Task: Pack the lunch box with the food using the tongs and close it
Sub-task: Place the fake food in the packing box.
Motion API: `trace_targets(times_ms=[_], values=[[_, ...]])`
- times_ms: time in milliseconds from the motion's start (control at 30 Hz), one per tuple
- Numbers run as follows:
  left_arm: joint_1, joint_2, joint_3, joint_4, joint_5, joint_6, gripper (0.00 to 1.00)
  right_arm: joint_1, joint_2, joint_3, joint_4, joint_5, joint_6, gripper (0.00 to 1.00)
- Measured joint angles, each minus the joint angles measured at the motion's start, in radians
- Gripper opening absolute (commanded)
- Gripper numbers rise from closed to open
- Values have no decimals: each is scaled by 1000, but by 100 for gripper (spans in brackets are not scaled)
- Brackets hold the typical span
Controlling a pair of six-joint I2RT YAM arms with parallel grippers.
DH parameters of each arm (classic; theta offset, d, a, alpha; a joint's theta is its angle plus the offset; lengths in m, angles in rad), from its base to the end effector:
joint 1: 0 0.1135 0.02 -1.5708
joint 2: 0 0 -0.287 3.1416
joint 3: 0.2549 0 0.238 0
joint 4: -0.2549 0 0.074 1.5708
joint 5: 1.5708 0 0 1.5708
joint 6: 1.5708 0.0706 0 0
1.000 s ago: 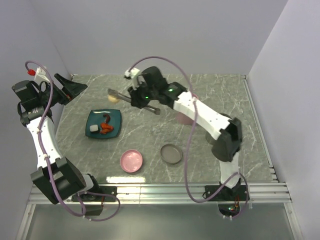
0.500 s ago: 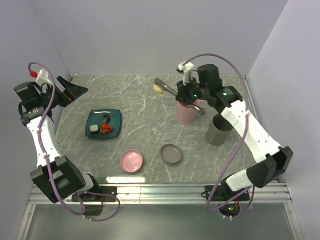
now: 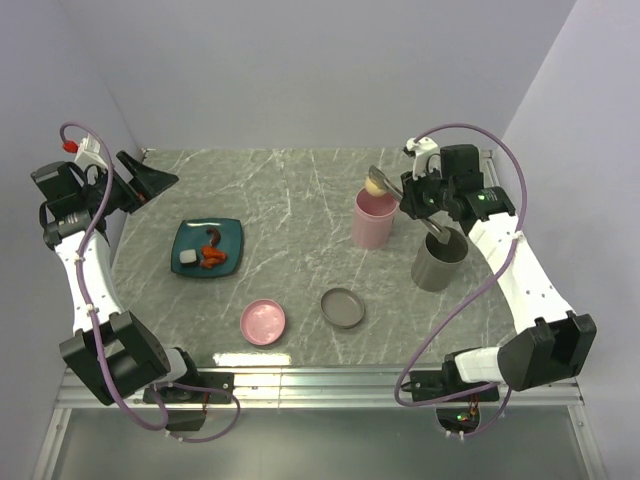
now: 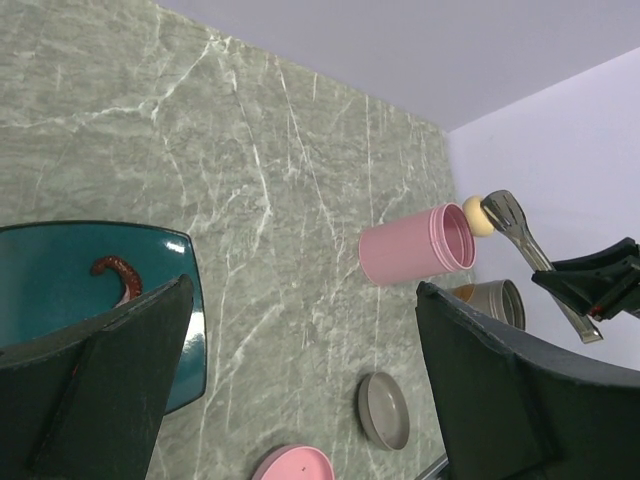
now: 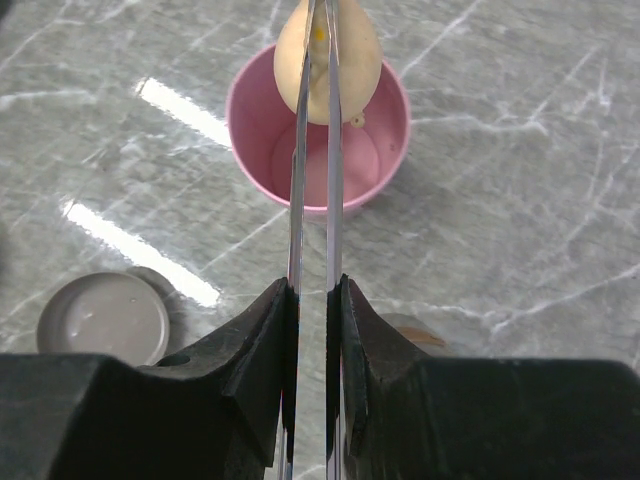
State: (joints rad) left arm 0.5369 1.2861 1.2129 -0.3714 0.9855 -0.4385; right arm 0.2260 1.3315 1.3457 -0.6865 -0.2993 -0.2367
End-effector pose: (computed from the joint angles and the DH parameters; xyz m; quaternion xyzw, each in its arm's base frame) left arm 0.2668 0.0903 0.3834 -0.1260 0.7765 -0.3764 0.4894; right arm 0.2800 0.0857 0.3675 -0.2672 0.8521 0.1320 0.4301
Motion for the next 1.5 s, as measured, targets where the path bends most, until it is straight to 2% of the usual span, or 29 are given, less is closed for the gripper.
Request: trace_targets(times_ms=[267,433,633,1100,1333,1500], values=[[-1,0,18,-1,-8,4,99,-28,7,-6,3,-10,-16,20],[-1,0,20,-9,-16,9,99,-29,13,-6,2,-22,-20,35],[-1,2,24,-15,-19,13,99,-29,21,-5,-14,-32,-26,48],[-1,7,40,-19,-23,31,99,2,33,64,-66,-88,-65,49],[-1,31,66,-61,-7,61,99,193,142,230,-68,-160,-137,50],[-1,36,67,-84,9,80,99,342,294,343,-66,-215,-178,51]])
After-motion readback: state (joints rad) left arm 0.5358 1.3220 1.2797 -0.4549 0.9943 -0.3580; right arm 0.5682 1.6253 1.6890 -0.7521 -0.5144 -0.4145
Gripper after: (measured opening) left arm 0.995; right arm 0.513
